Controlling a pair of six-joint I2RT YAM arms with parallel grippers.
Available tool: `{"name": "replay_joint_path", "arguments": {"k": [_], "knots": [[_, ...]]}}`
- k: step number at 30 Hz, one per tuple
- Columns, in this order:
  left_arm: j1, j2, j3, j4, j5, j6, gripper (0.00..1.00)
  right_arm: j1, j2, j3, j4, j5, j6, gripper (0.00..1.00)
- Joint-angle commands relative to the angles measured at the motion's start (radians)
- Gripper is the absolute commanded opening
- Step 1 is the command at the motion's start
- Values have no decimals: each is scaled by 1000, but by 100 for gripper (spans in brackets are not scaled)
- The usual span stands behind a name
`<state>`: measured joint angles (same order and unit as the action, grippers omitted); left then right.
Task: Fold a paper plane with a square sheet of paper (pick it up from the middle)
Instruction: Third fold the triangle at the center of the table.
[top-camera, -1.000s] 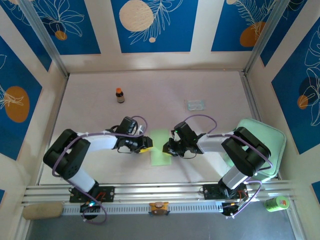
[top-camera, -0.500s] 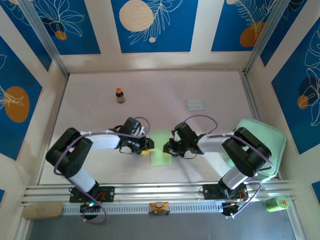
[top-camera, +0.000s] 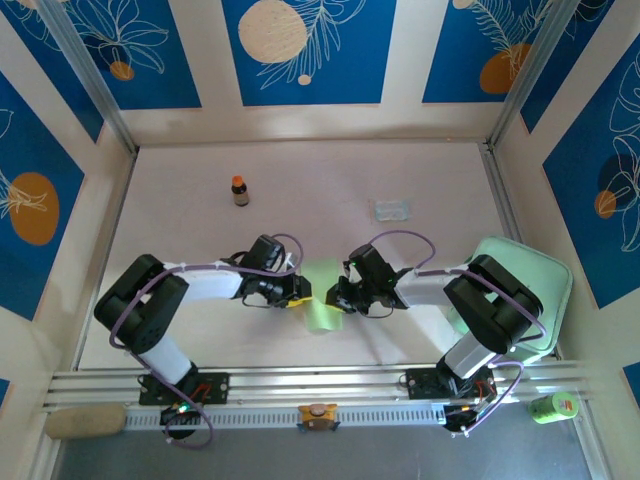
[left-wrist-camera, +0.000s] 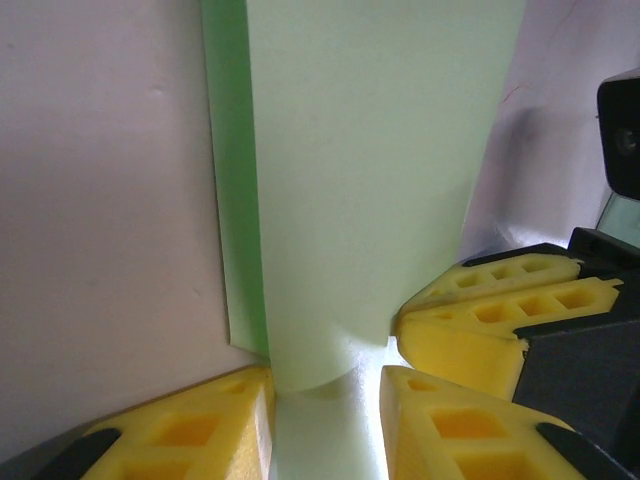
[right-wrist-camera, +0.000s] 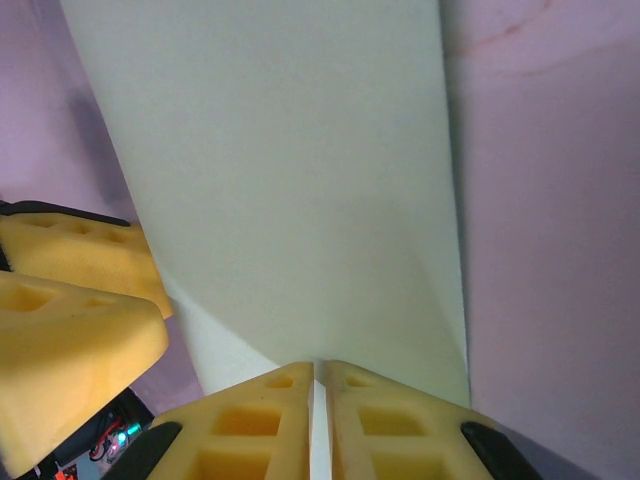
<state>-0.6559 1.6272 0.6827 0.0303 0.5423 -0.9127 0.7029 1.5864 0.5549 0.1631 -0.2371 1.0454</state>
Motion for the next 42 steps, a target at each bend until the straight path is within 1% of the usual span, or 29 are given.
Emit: {"name": "replay_joint_path", "arguments": {"k": [1,3,6,10,15,19,22,24,26,28,30,32,33,35,36,39,40,42], "knots": [[-7,13,-9,23,10,-12,35,6,3,-25,-51,8,11,14],[-7,6,-10,27,7,-12,39,6,3,-25,-50,9,11,14],[-6,-4,-16,55,9,-15,41,6,3,-26,-47,5,8,14],[-6,-14,-23,102,6,-30,48,4,3,-26,-47,3,5,14],[-5,-28,-25,130,-13,-38,51,3,1,-26,-43,-4,0,14],[-4,-35,-23,125,-28,-40,51,-1,0,-25,-45,-9,-5,14],[-4,-40,-23,103,-37,-38,47,-4,-2,-24,-44,-13,-9,14],[-5,-40,-23,85,-47,-37,41,-5,-8,-24,-37,-15,-12,14],[-4,-37,-17,62,-52,-37,29,-6,-17,-30,-8,-21,-11,16],[-4,-29,-3,29,-53,-31,22,-9,-33,-34,24,-34,-23,19],[-4,-38,5,3,-57,-19,14,-11,-68,-30,22,-30,-43,24],[-4,-66,7,-30,-80,-13,7,-10,-131,-23,-16,4,-69,30],[-3,-79,7,-45,-91,-12,5,-8,-165,-26,-32,25,-83,34],[-4,-107,6,-77,-111,-19,3,4,-253,-32,-73,77,-125,46],[-3,-116,6,-88,-114,-22,2,13,-291,-34,-95,99,-150,49],[-2,-144,7,-117,-118,-38,2,55,-391,-33,-180,201,-240,51],[0,-152,8,-126,-119,-46,0,88,-421,-40,-182,233,-297,51],[1,-160,12,-134,-115,-59,0,179,-472,-70,-158,336,-409,52]]}}
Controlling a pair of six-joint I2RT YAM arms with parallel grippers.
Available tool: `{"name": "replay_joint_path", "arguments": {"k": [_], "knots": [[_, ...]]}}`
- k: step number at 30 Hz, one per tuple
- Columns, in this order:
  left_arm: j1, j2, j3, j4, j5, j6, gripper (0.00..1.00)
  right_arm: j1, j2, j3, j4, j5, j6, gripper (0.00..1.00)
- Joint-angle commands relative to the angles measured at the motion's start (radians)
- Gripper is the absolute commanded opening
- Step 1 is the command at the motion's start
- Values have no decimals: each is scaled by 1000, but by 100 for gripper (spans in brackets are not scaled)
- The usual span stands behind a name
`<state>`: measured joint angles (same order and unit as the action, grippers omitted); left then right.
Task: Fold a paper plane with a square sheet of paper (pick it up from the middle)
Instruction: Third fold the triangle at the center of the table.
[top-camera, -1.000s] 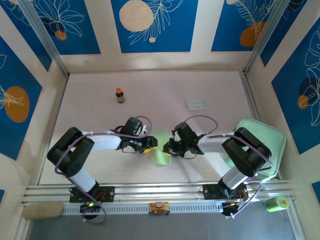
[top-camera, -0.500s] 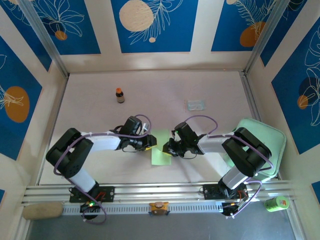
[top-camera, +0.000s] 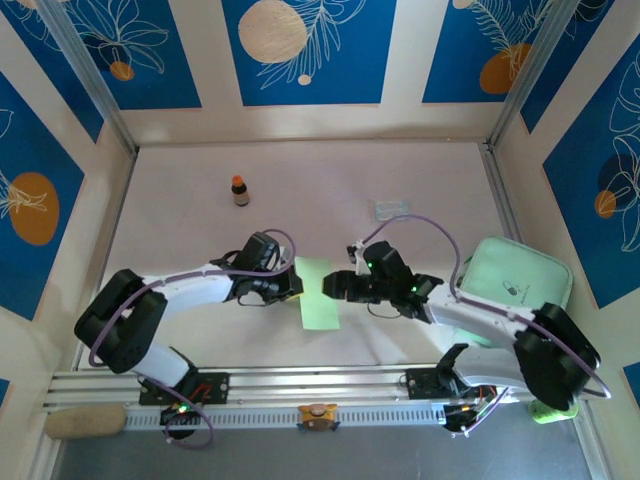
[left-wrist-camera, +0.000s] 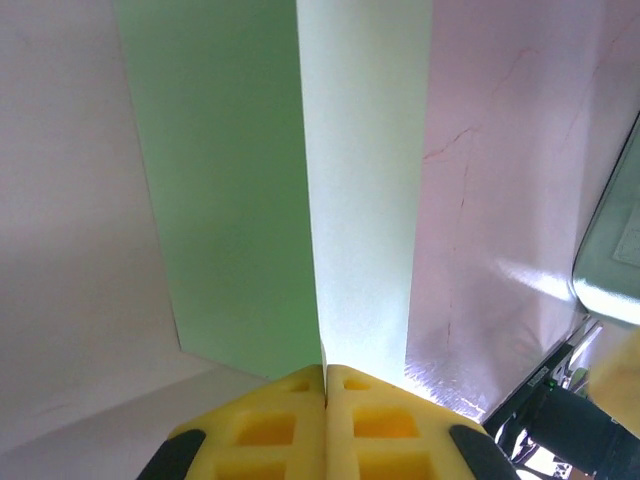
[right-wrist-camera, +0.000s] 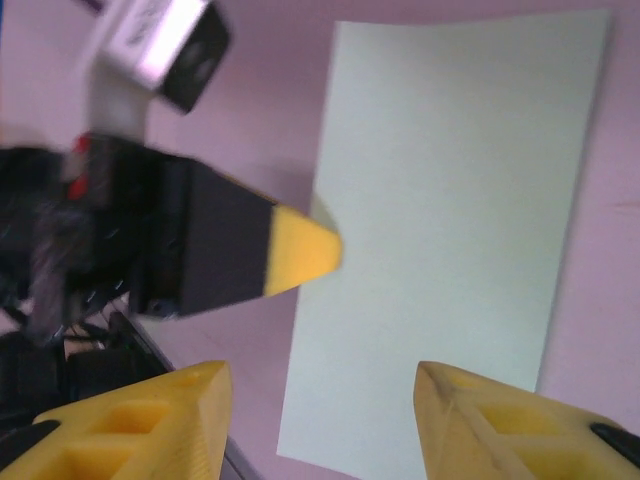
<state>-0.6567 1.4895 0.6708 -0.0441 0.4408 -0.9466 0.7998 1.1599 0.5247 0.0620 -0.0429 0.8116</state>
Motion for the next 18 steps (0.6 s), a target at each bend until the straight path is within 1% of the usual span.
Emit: {"name": "replay_joint_path", "arguments": {"k": [1,3,4,5,8,14,17,18], "knots": [[3,-29,26,-57,-12,-34,0,137,-69,-63,-33,209,-243,53],[5,-31,27,-47,-6,-53,1,226,-102,-98,13,296,-364,55],[7,-31,29,-41,-1,-62,1,264,-114,-113,40,323,-419,57],[9,-31,29,-34,5,-69,1,301,-118,-121,58,351,-470,62],[8,-32,35,-29,10,-76,0,395,-92,-123,106,438,-581,62],[10,-30,36,-28,14,-73,0,551,84,-73,208,658,-737,62],[10,-28,41,-27,17,-71,0,594,177,-40,254,791,-778,63],[9,-28,39,-28,16,-71,0,600,201,-30,259,808,-793,63]]}}
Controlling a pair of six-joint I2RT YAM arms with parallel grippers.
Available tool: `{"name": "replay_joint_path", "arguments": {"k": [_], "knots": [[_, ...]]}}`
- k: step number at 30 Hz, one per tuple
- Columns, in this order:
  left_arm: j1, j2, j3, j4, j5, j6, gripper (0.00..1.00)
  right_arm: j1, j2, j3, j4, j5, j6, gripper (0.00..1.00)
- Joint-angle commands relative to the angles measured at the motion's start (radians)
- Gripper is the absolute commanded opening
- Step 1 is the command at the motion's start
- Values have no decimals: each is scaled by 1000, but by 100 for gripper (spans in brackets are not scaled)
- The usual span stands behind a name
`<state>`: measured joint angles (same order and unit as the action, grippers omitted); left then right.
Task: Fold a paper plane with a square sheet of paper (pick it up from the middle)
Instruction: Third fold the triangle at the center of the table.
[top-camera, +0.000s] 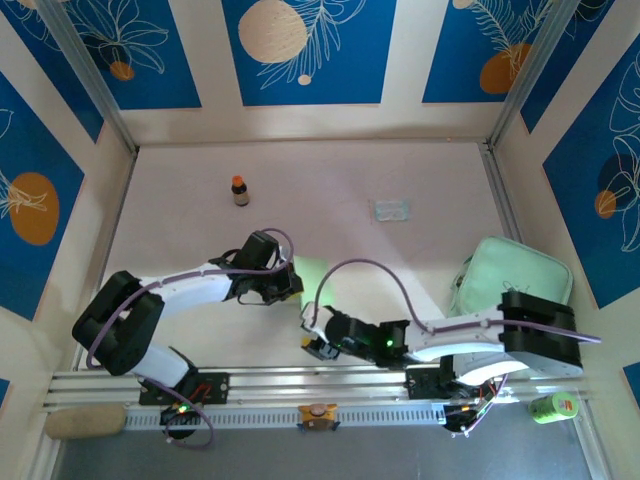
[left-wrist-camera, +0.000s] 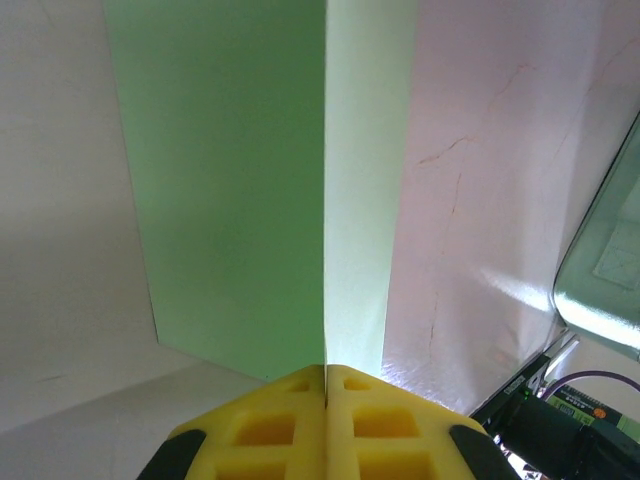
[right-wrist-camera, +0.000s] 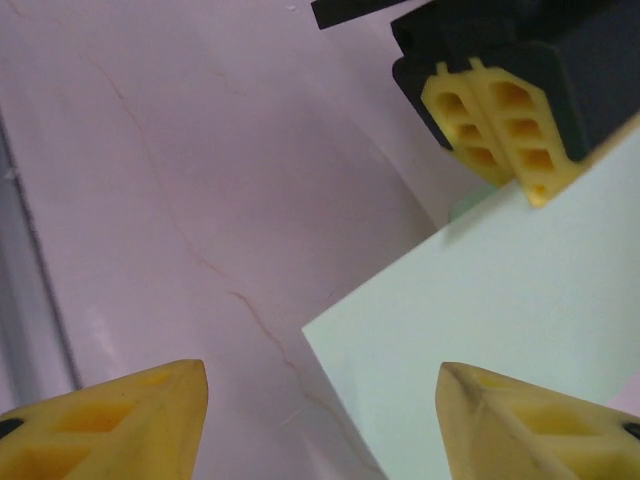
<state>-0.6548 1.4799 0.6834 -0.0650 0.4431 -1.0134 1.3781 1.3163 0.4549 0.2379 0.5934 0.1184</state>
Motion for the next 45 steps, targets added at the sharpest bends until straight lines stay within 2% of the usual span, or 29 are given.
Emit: {"name": "replay_joint_path", "arguments": {"k": [1,6,11,20,38,43,44,45], "knots": [[8,-19,26,-9,13,-4,0,26,70,50,92,184,-110,63],[8,-9,32,-11,19,0,0,38,171,85,100,256,-124,64],[8,-9,34,-12,18,4,1,47,199,89,74,294,-99,59],[7,-15,38,-11,15,11,1,47,136,52,25,270,-53,36],[8,-13,36,-23,5,11,2,38,98,37,10,248,13,14],[7,-15,41,-41,-6,13,8,24,80,37,-2,203,46,9],[9,-18,43,-52,-10,17,13,19,78,39,-7,187,53,8],[9,-23,50,-74,-25,23,24,14,74,43,-18,165,68,8]]}}
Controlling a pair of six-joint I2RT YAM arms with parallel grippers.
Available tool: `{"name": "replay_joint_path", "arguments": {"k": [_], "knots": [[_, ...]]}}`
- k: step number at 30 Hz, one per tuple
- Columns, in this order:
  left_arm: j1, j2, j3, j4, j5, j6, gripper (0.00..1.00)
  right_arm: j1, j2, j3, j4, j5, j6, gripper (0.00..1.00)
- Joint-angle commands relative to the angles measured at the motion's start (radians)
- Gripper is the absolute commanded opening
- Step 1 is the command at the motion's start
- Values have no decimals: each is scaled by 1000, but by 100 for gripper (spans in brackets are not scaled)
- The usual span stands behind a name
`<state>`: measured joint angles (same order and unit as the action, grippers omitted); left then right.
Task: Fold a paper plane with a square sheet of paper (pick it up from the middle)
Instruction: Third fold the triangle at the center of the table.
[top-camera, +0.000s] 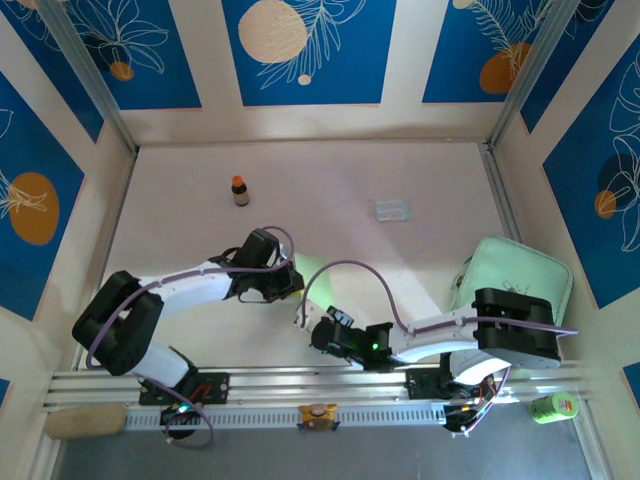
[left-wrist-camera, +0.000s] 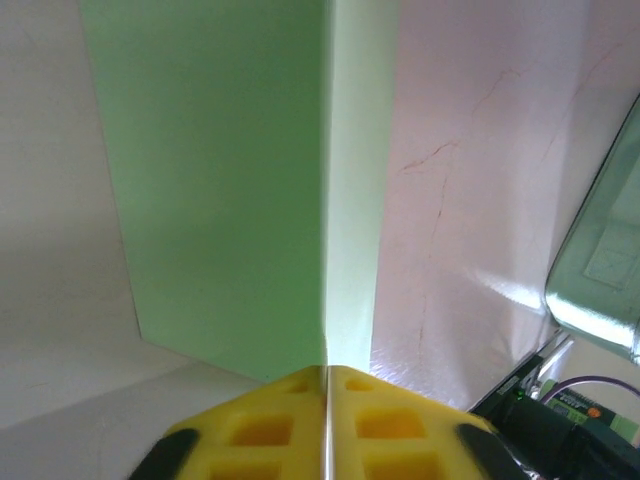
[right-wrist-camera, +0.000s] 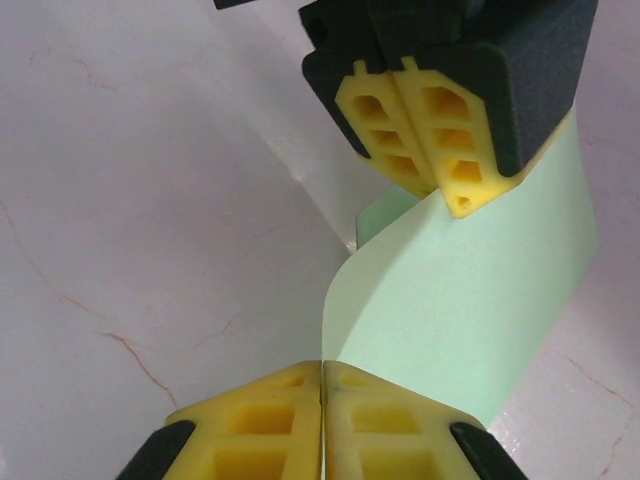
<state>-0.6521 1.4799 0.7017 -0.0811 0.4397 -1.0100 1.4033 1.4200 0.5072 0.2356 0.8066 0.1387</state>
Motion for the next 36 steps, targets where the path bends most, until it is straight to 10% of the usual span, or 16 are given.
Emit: {"name": "replay_joint_path", "arguments": {"k": [1,7,12,21,36], "knots": [[7,-32,38,-84,-39,29,31,-23,-34,-4,-36,-75,68,8],[23,-129,80,-262,-184,91,65,-153,-60,36,-121,-377,252,7],[52,-186,96,-319,-222,134,72,-296,-40,61,-108,-656,397,5],[81,-97,170,-290,-115,205,48,-422,98,135,-77,-945,591,4],[88,215,334,-205,94,304,22,-425,101,67,62,-999,640,3]]}}
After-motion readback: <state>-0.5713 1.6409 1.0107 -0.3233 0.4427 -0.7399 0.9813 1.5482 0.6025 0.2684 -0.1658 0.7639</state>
